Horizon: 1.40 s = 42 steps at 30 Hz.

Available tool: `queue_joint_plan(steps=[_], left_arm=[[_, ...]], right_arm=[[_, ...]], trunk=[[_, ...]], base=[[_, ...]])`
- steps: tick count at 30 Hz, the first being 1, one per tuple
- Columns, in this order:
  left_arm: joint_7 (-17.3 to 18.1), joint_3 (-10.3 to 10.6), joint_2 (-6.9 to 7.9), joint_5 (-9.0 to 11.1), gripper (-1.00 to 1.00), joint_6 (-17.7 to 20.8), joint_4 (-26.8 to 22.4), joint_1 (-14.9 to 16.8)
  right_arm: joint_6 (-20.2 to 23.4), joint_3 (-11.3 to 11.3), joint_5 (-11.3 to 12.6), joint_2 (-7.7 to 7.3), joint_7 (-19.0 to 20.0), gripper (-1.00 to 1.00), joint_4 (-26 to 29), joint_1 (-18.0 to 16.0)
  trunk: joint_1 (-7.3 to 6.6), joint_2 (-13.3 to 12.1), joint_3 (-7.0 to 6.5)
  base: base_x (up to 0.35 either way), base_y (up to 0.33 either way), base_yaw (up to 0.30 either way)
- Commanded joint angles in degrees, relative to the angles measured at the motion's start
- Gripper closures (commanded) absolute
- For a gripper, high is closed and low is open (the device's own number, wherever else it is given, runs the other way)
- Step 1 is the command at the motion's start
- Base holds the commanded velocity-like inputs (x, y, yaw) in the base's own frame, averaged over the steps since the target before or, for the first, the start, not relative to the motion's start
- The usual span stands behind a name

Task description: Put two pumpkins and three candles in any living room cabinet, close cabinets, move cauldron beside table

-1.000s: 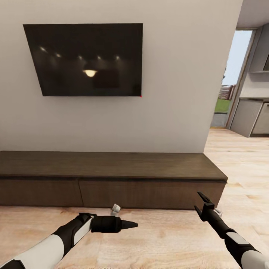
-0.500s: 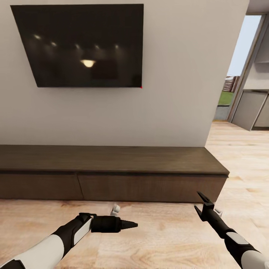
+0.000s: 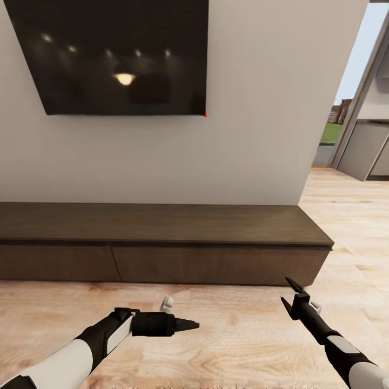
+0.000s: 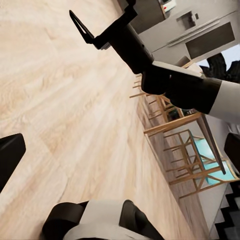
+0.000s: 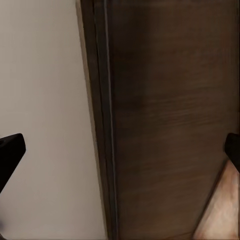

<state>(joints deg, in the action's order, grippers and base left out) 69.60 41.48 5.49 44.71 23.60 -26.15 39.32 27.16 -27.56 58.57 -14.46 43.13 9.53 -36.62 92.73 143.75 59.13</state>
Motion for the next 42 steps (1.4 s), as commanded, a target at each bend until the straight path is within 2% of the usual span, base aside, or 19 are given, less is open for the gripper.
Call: queue_joint_plan(steps=[1,13,20,33,42], left_arm=[[0.0,0.4,0.05,0.6,-1.00,0.6,0.0,0.1],[0.0,0.4,0.05,0.6,-1.00,0.6,0.0,0.1],[0.2,0.4,0.16,0.6,-1.00,0.7,0.0,0.1],[0.2,0.4,0.14,0.6,-1.00,0.4,0.0,0.1],[0.2,0.4,0.14,0.6,-1.00,0.2,0.0,0.1]], right_arm=[[0.4,0.0,0.4,-0.02,0.1,-1.00,0.0,0.0],[0.4,0.0,0.4,0.02,0.1,-1.00,0.0,0.0],[0.4,0.0,0.4,0.00,0.1,-1.00,0.0,0.0],[0.6,0.0,0.4,-0.08,0.3,-1.00,0.3,0.0],[0.9,0.0,-0.7,-0.33,6.1,-1.00,0.1,0.0]], trunk=[[0.01,0.0,0.28],[0.32,0.2,2.94],[0.32,0.2,2.94],[0.32,0.2,2.94],[0.32,0.2,2.94]], base=[[0.000,0.000,0.000],[0.000,0.000,0.000],[0.008,0.000,0.000],[0.167,0.000,0.000],[0.276,0.000,0.000]])
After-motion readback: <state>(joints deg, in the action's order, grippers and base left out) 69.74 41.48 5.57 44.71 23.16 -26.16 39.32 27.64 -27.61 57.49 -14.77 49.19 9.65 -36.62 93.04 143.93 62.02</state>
